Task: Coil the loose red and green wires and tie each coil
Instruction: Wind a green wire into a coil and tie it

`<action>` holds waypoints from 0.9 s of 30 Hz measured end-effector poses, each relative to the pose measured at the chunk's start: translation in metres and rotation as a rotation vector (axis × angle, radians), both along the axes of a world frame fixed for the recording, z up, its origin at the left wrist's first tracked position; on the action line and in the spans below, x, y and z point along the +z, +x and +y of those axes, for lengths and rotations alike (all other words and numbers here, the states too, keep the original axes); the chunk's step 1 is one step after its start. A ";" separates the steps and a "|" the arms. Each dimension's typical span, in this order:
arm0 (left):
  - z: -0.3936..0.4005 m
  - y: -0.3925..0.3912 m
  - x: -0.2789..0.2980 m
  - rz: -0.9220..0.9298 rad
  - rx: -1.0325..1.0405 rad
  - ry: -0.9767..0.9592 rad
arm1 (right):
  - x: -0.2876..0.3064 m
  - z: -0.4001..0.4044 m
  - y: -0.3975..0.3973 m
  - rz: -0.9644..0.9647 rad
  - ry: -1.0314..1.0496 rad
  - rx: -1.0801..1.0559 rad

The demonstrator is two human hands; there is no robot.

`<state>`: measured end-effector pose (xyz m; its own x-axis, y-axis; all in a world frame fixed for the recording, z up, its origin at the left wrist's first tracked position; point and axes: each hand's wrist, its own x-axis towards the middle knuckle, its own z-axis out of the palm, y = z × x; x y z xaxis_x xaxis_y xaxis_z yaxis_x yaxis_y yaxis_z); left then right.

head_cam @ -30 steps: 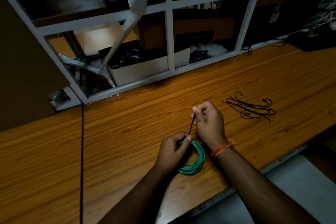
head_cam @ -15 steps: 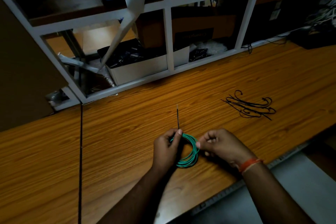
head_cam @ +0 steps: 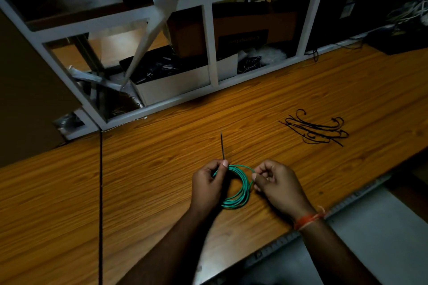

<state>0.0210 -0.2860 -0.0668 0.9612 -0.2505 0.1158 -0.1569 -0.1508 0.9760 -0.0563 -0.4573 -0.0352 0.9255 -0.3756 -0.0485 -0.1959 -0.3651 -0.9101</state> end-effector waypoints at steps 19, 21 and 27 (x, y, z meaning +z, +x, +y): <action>-0.002 0.005 -0.005 0.093 0.144 -0.134 | 0.006 0.034 -0.007 -0.056 -0.626 0.092; -0.001 0.005 -0.005 0.110 0.133 -0.148 | 0.004 0.037 -0.007 -0.097 -0.613 -0.002; 0.001 0.003 -0.004 0.198 0.090 -0.265 | -0.010 0.044 0.007 -0.051 -0.267 0.075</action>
<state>0.0240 -0.2850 -0.0704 0.9884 -0.1497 -0.0252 0.0416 0.1073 0.9934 -0.0492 -0.4133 -0.0453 0.9498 -0.2996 0.0906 -0.1156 -0.6047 -0.7880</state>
